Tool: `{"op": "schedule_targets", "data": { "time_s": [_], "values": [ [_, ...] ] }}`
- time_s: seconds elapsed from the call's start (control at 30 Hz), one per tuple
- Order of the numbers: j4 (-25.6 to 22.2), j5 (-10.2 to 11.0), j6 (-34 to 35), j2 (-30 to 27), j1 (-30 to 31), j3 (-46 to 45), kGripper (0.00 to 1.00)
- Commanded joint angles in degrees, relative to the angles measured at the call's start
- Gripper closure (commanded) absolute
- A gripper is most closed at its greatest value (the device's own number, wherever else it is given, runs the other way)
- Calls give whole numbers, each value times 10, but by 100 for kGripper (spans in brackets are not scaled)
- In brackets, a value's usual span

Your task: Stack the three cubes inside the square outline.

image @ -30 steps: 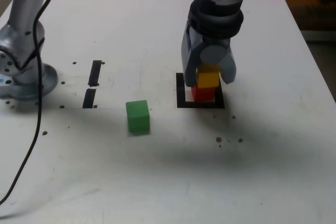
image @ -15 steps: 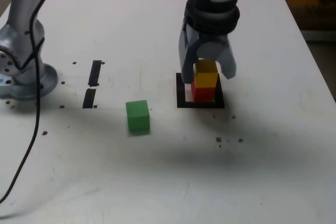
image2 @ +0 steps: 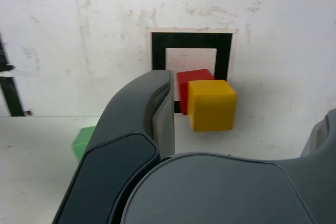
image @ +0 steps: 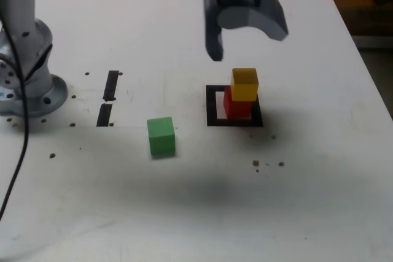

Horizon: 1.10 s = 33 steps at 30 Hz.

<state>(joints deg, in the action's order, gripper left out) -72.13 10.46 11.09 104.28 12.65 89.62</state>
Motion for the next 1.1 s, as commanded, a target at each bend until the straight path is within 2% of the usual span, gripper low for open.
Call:
{"op": "schedule_targets", "data": {
  "time_s": [0.0,0.23,0.5,0.7,1.07],
  "values": [
    [-8,-2,8,-20,4,-15,2],
    [-36,-33,45,-55,27,-65,2],
    [-39,-58,97,-60,73,-95,2],
    [-31,-80,132,-62,97,-127,2],
    [0,-126,154,-56,122,-177,1]
  ]
}}
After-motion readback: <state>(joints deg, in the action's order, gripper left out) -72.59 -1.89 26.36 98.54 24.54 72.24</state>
